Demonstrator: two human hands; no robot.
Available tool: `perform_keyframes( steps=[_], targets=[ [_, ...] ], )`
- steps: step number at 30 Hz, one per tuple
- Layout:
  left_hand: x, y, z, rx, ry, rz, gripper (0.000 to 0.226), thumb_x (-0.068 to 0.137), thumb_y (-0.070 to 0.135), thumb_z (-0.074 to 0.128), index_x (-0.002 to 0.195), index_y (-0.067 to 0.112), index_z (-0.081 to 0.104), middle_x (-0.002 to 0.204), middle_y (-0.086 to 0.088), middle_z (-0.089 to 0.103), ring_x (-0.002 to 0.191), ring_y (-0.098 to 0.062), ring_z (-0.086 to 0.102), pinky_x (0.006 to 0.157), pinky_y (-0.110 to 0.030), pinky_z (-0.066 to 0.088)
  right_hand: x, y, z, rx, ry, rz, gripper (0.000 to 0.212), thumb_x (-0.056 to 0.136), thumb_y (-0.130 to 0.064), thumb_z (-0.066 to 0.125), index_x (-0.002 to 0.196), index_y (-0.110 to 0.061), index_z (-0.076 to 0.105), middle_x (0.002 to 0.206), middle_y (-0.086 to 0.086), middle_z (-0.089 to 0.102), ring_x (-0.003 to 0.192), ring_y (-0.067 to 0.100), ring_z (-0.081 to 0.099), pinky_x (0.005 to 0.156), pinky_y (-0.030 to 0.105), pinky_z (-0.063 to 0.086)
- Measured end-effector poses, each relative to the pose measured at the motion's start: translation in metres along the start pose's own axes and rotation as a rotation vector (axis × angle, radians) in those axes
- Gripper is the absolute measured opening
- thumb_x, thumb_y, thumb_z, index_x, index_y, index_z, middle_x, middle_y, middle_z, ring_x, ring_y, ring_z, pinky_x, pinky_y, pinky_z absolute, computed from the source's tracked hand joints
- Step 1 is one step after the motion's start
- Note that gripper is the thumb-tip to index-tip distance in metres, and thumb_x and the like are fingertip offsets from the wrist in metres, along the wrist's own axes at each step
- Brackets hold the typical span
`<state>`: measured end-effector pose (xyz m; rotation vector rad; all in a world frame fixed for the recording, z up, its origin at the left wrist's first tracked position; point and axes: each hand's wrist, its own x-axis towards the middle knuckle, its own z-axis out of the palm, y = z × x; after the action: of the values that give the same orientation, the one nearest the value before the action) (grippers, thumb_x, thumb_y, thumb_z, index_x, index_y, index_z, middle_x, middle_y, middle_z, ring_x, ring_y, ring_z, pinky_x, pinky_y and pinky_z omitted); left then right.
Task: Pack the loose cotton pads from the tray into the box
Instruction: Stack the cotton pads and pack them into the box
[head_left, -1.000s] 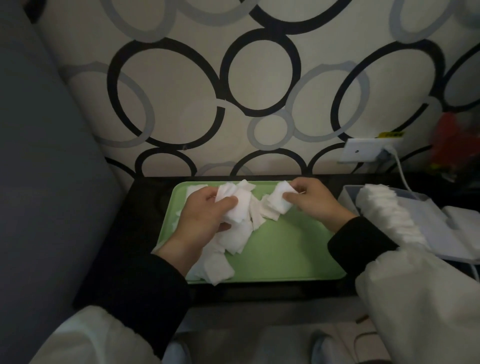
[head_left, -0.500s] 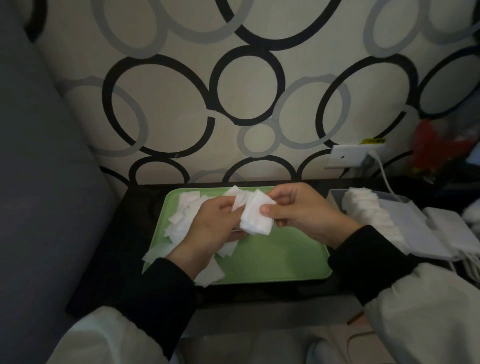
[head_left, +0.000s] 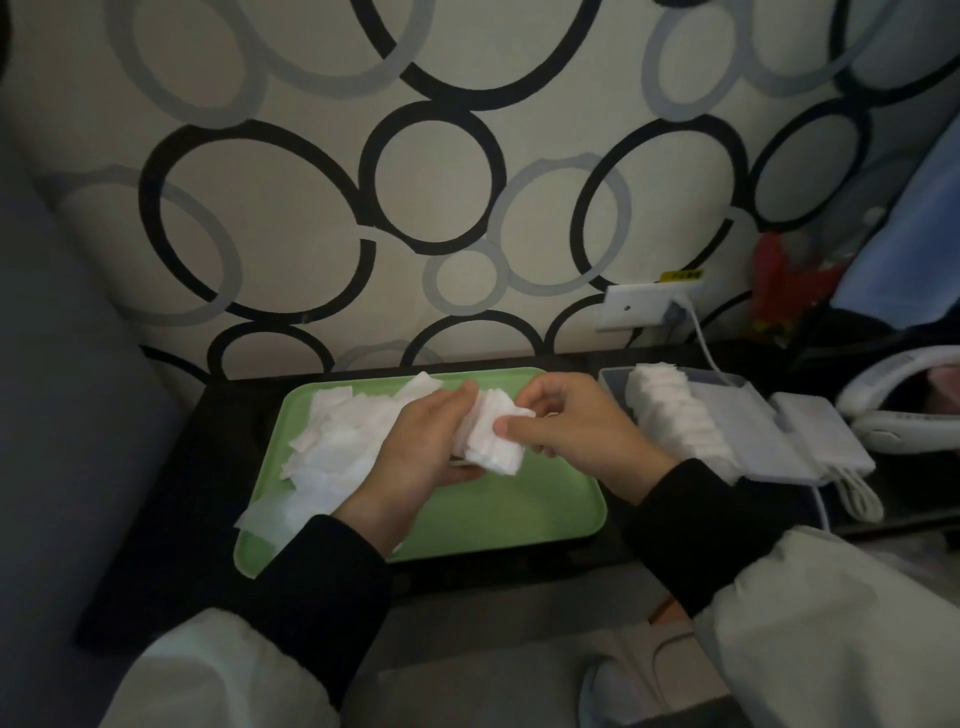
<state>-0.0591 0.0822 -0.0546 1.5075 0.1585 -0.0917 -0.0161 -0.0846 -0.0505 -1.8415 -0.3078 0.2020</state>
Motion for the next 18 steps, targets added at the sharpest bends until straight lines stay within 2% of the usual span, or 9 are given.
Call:
perform_keyframes(
  steps=[2, 3, 5, 7, 8, 10, 13, 15, 18],
  targets=[
    [-0.002, -0.001, 0.008, 0.034, -0.05, 0.028, 0.033, 0.092, 0.046, 0.06, 0.104, 0.018, 0.07, 0.095, 0.001, 0.076, 0.09, -0.015, 0.074, 0.08, -0.037, 0.062, -0.002, 0.007, -0.005, -0.11, 0.089, -0.021, 0.026, 0.073, -0.018, 0.086, 0.082, -0.015, 0.062, 0.07, 0.001, 0.051, 0.061, 0.011, 0.044, 0.057, 0.023, 0.036],
    [-0.002, -0.003, 0.011, 0.059, -0.075, 0.047, 0.03, 0.088, 0.042, 0.067, 0.106, 0.018, 0.07, 0.096, 0.002, 0.076, 0.09, -0.014, 0.073, 0.081, -0.037, 0.061, -0.003, 0.009, -0.009, -0.163, 0.125, -0.027, 0.03, 0.071, -0.022, 0.087, 0.087, -0.017, 0.061, 0.074, -0.001, 0.047, 0.065, 0.01, 0.042, 0.06, 0.025, 0.036],
    [0.0, -0.007, 0.018, 0.101, -0.112, 0.059, 0.031, 0.084, 0.022, 0.077, 0.113, 0.017, 0.066, 0.107, -0.001, 0.074, 0.097, -0.015, 0.072, 0.084, -0.038, 0.061, -0.007, 0.015, -0.02, -0.207, 0.139, -0.03, 0.04, 0.071, -0.027, 0.086, 0.103, -0.025, 0.062, 0.091, -0.003, 0.051, 0.075, 0.011, 0.049, 0.07, 0.028, 0.045],
    [0.005, -0.013, 0.024, 0.154, -0.139, 0.081, 0.039, 0.083, 0.006, 0.077, 0.118, 0.014, 0.064, 0.116, -0.005, 0.071, 0.107, -0.019, 0.069, 0.085, -0.04, 0.06, -0.012, 0.021, -0.034, -0.19, 0.07, -0.015, 0.051, 0.075, -0.026, 0.083, 0.12, -0.033, 0.06, 0.116, 0.001, 0.055, 0.095, 0.015, 0.06, 0.087, 0.034, 0.055],
    [0.007, -0.015, 0.028, 0.187, -0.156, 0.106, 0.04, 0.082, 0.004, 0.077, 0.119, 0.015, 0.064, 0.117, -0.003, 0.07, 0.111, -0.018, 0.066, 0.087, -0.039, 0.06, -0.016, 0.023, -0.041, -0.164, 0.013, -0.008, 0.055, 0.077, -0.023, 0.082, 0.126, -0.03, 0.059, 0.124, 0.002, 0.057, 0.103, 0.017, 0.062, 0.093, 0.037, 0.055],
    [0.01, -0.018, 0.035, 0.27, -0.18, 0.167, 0.042, 0.08, 0.01, 0.081, 0.117, 0.02, 0.066, 0.116, 0.003, 0.07, 0.112, -0.01, 0.064, 0.088, -0.033, 0.059, -0.023, 0.027, -0.052, -0.109, -0.096, -0.001, 0.058, 0.079, -0.019, 0.082, 0.132, -0.02, 0.059, 0.125, 0.003, 0.063, 0.111, 0.019, 0.064, 0.098, 0.039, 0.053],
    [0.012, -0.021, 0.05, 0.328, -0.165, 0.189, 0.048, 0.073, 0.018, 0.087, 0.115, 0.023, 0.065, 0.113, 0.005, 0.069, 0.1, -0.002, 0.066, 0.083, -0.026, 0.058, -0.033, 0.027, -0.066, -0.131, -0.128, -0.013, 0.048, 0.078, -0.018, 0.083, 0.122, -0.011, 0.065, 0.11, 0.004, 0.072, 0.102, 0.018, 0.068, 0.09, 0.033, 0.057],
    [0.015, -0.022, 0.061, 0.309, -0.128, 0.169, 0.048, 0.071, 0.019, 0.088, 0.113, 0.021, 0.064, 0.109, 0.003, 0.069, 0.086, -0.006, 0.071, 0.076, -0.025, 0.059, -0.036, 0.027, -0.078, -0.176, -0.11, -0.011, 0.04, 0.079, -0.021, 0.082, 0.114, -0.01, 0.069, 0.103, 0.004, 0.074, 0.096, 0.018, 0.069, 0.084, 0.029, 0.057],
    [0.018, -0.021, 0.08, 0.197, -0.133, 0.163, 0.034, 0.077, 0.008, 0.082, 0.106, 0.013, 0.065, 0.101, -0.007, 0.071, 0.074, -0.011, 0.072, 0.07, -0.025, 0.058, -0.038, 0.028, -0.1, -0.199, -0.062, 0.023, 0.032, 0.082, -0.019, 0.08, 0.111, -0.011, 0.07, 0.099, 0.007, 0.073, 0.087, 0.016, 0.069, 0.073, 0.025, 0.057]
  ],
)
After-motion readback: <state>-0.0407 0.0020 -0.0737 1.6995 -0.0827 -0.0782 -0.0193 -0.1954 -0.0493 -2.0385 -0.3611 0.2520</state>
